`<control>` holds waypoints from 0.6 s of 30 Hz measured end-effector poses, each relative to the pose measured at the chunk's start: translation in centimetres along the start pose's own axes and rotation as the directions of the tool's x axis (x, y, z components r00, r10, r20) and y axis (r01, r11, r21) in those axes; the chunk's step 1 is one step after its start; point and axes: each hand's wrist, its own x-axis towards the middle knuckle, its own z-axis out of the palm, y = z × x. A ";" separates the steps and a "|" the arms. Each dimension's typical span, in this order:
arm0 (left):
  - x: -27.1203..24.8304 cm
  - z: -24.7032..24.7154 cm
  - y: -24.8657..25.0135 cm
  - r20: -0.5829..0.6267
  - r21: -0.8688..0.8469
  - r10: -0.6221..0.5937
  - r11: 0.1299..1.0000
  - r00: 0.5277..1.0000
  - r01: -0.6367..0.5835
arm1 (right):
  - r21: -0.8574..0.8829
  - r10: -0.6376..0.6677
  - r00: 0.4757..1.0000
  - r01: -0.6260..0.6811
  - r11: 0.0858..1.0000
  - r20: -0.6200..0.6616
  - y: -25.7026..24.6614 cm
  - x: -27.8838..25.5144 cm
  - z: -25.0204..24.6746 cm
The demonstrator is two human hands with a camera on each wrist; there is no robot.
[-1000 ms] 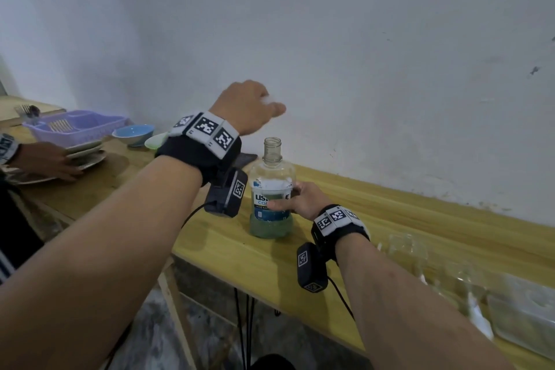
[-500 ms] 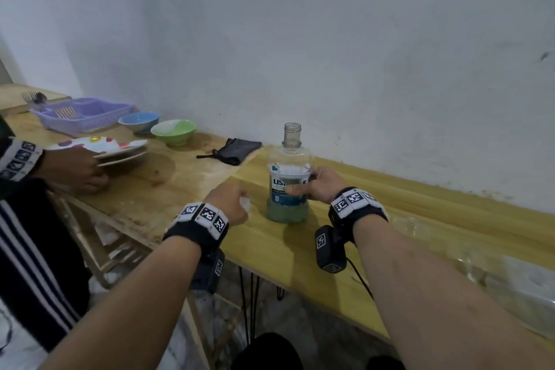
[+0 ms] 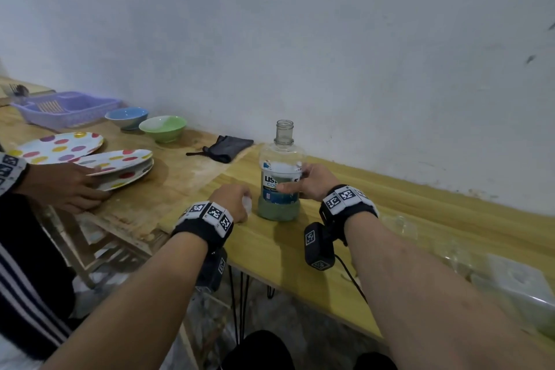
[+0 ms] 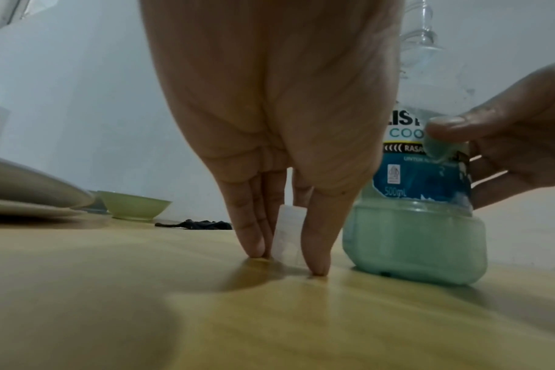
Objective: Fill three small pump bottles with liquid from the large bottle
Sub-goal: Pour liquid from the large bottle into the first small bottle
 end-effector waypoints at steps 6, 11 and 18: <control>-1.3 -1.7 2.0 -0.010 0.065 0.024 0.998 1.000 -0.023 | -0.058 -0.070 0.988 0.063 0.996 -0.136 -1.8 -2.0 -2.9; -2.6 -3.7 8.8 -0.055 0.004 0.221 0.975 0.974 -0.221 | -0.088 -0.137 0.953 0.118 0.989 -0.270 -4.6 -5.5 -9.1; -5.6 -0.2 19.9 0.260 -0.168 0.478 0.878 0.839 -0.448 | -0.141 -0.137 0.904 0.086 0.986 -0.404 -4.8 -11.2 -16.9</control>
